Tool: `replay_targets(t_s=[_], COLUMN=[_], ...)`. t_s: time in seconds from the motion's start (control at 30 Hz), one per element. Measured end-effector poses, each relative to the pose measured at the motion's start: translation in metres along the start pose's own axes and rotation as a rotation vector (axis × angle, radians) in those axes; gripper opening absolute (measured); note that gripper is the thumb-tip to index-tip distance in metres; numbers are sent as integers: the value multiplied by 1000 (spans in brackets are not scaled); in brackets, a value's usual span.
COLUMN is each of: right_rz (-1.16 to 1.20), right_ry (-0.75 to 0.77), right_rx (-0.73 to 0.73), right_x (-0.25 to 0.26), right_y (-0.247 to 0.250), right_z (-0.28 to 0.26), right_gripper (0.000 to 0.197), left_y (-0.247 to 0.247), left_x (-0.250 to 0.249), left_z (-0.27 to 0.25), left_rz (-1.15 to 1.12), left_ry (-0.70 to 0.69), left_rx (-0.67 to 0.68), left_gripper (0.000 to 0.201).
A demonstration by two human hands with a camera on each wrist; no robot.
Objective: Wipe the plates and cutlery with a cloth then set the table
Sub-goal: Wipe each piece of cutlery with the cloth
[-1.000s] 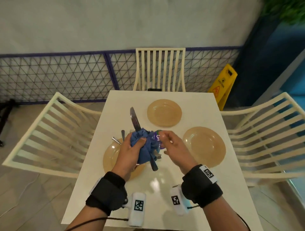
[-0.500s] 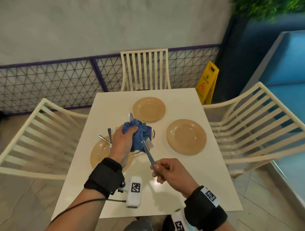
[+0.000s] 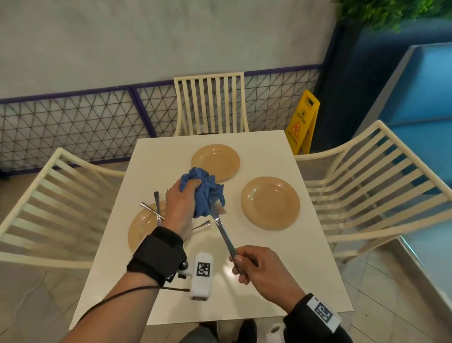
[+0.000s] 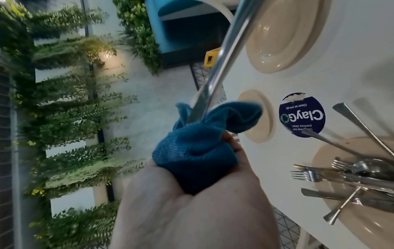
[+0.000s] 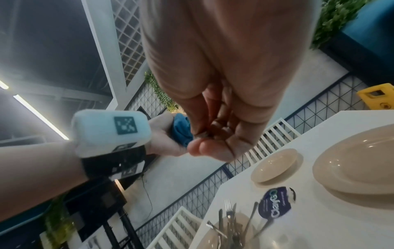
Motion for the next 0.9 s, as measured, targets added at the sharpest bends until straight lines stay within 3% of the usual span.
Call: replay_targets(t_s=[0.07, 0.17, 0.33, 0.5, 0.63, 0.77, 0.9], right_rz=[-3, 36, 48, 140, 218, 192, 416], right_ry=[4, 1, -94, -97, -47, -12, -105], right_rx=[-29, -87, -19, -241, -181, -285, -442], right_x=[4, 10, 0, 18, 28, 20, 11], right_y=[-1, -8, -13, 20, -2, -8, 14], right_z=[9, 33, 53, 72, 106, 123, 134], right_gripper=[21, 21, 17, 17, 22, 23, 20], left_y=[-4, -16, -5, 18, 19, 22, 35], left_x=[-2, 21, 37, 36, 46, 55, 61], left_z=[1, -23, -25, -16, -17, -20, -23], left_rz=[-29, 42, 193, 404, 568, 603, 595], left_ry=[2, 42, -15, -75, -87, -91, 42], left_rx=[12, 149, 201, 291, 400, 459, 529], left_gripper=[15, 20, 20, 15, 14, 13, 14])
Point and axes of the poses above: each hand's wrist, its own z-axis towards the middle knuckle, its own y-axis out of the back of the hand, x = y × z, the point moved 2 cm from there along z, towards the middle knuckle, and after that the axes turned 6 degrees about -x, right-handed, at the moved point
